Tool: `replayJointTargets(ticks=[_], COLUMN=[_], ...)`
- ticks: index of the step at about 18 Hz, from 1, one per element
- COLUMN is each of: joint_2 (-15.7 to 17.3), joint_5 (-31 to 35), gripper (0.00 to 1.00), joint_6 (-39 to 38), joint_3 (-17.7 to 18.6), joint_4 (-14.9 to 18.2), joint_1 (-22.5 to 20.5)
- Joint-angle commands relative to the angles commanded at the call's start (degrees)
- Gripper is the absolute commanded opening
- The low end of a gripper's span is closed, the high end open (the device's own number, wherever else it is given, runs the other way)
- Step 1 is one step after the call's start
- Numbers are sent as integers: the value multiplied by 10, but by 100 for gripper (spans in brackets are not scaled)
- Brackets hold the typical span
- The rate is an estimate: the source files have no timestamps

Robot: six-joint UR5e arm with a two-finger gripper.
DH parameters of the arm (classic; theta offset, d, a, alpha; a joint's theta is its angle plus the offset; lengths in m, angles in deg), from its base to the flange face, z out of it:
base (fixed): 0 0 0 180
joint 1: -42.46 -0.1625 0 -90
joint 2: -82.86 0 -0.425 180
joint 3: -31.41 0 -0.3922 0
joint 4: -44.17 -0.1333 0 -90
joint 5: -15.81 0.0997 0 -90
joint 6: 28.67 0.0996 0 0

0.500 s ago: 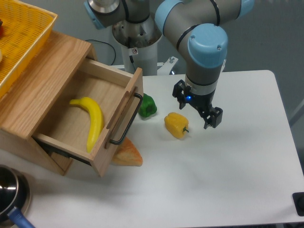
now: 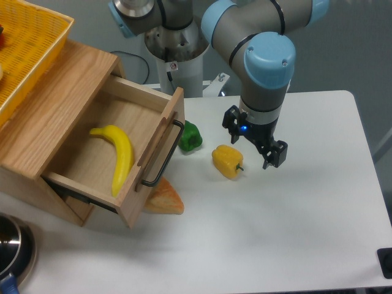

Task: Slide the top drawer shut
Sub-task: 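Move the gripper down and toward the open drawer's front panel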

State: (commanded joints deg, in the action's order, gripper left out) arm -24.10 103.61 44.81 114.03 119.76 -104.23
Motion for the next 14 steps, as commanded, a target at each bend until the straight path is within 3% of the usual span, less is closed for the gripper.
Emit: replayJointTargets(ticks=[7,9,14], joint_2=[-1,-2,14], joint_5=[-1,-4,-39], gripper=[100,100,100], joint_6=[-32,-62,-129], joint_3=[4,5,11], joint_4=[-8,-39,-43], joint_1=[20,21,25])
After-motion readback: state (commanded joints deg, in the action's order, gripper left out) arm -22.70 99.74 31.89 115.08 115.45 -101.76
